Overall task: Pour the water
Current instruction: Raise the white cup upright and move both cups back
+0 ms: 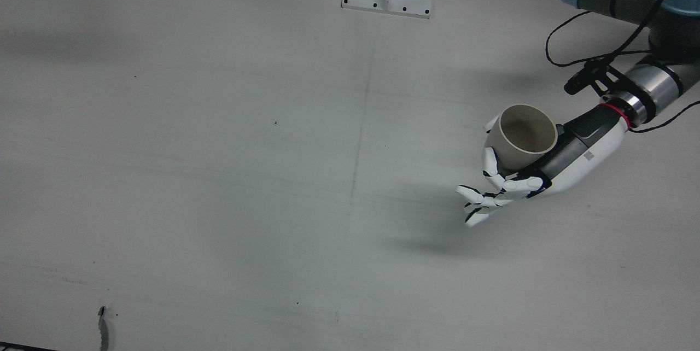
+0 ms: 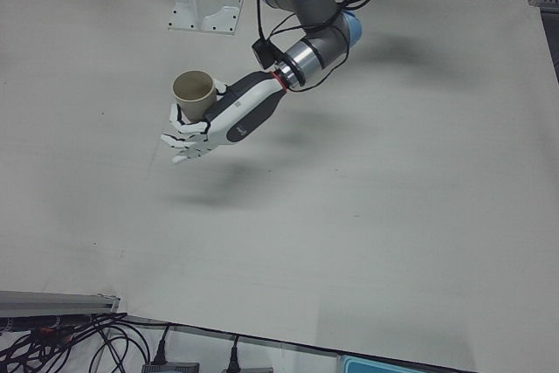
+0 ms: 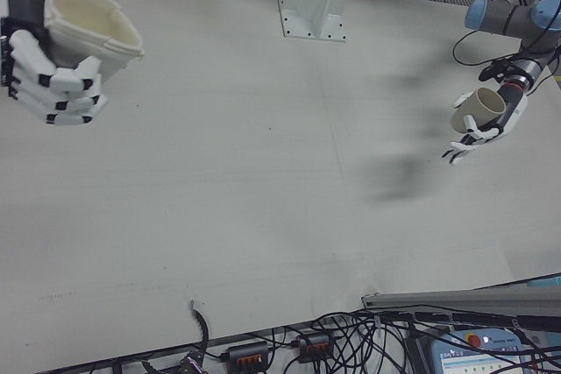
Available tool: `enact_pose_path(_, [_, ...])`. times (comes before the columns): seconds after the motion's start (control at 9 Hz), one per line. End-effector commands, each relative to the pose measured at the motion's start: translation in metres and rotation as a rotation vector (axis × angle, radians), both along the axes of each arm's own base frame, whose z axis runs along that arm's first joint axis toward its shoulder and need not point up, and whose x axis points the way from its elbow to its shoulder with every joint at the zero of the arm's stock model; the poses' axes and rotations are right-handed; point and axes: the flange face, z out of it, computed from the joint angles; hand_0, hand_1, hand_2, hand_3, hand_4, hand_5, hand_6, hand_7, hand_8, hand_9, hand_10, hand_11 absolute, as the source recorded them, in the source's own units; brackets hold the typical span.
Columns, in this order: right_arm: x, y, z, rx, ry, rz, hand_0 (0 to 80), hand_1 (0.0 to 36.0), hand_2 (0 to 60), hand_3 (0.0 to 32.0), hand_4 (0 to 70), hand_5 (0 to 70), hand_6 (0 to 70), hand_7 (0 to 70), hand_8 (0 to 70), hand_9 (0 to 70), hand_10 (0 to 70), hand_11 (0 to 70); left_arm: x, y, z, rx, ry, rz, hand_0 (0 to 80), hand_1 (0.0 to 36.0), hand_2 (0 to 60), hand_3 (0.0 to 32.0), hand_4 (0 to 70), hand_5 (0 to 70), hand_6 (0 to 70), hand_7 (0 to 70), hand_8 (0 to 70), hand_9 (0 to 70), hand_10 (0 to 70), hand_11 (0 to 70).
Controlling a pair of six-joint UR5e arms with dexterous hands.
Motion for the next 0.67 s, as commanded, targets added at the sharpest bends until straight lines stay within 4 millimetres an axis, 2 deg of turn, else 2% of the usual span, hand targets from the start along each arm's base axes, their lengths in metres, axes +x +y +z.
enact_pose_path(0.0, [0.005, -0.011, 0.179, -0.024, -0.137, -0.017, 80.0, 36.0, 60.0, 0.0, 12.2, 70.0, 49.1, 66.8, 41.1, 54.1, 48.7, 70.0, -0.099, 0.009, 0.129, -0.040, -0.025, -0.083, 80.0, 36.0, 60.0, 0.0, 70.0, 70.0, 18.5, 29.7, 7.7, 6.5, 7.7, 14.2])
enact_pose_path(0.11, [0.007, -0.012, 0.225, -0.036, -0.141, 0.014, 77.0, 36.0, 60.0, 0.0, 11.0, 70.0, 49.1, 67.3, 42.3, 55.4, 49.8, 70.0, -0.119, 0.021, 0.171, -0.045, -0.028, -0.104, 80.0, 36.0, 60.0, 0.0, 70.0, 70.0, 18.9, 30.1, 7.7, 6.8, 8.0, 14.4])
enact_pose_path(0.22, [0.009, -0.008, 0.283, -0.054, -0.146, 0.053, 68.6, 36.0, 60.0, 0.0, 10.4, 70.0, 50.7, 68.5, 45.0, 58.9, 52.6, 70.0, -0.147, 0.034, 0.213, -0.061, -0.042, -0.146, 80.0, 36.0, 60.0, 0.0, 70.0, 70.0, 19.9, 31.9, 8.5, 8.1, 8.1, 14.3])
enact_pose_path(0.33, [0.007, -0.010, 0.336, -0.074, -0.141, 0.059, 64.4, 36.0, 60.0, 0.0, 10.6, 70.0, 52.1, 68.6, 47.9, 62.2, 56.2, 70.0, -0.155, 0.046, 0.246, -0.075, -0.061, -0.156, 80.0, 36.0, 60.0, 0.0, 70.0, 70.0, 19.6, 32.3, 8.8, 8.8, 8.1, 14.1])
enact_pose_path(0.44, [-0.002, -0.007, 0.403, -0.130, -0.127, 0.047, 63.2, 36.0, 60.0, 0.0, 12.8, 70.0, 54.7, 69.5, 49.8, 64.2, 58.0, 70.0, -0.157, 0.048, 0.273, -0.083, -0.074, -0.165, 80.0, 36.0, 60.0, 0.0, 70.0, 70.0, 19.4, 32.4, 8.8, 8.9, 8.1, 14.0])
enact_pose_path(0.56, [-0.012, -0.010, 0.437, -0.126, -0.128, 0.047, 62.1, 36.0, 60.0, 0.0, 16.5, 70.0, 56.4, 68.9, 51.7, 66.0, 59.4, 70.0, -0.161, 0.053, 0.285, -0.085, -0.087, -0.177, 75.9, 35.9, 60.0, 0.0, 70.0, 70.0, 19.5, 32.2, 9.0, 9.1, 8.2, 14.0])
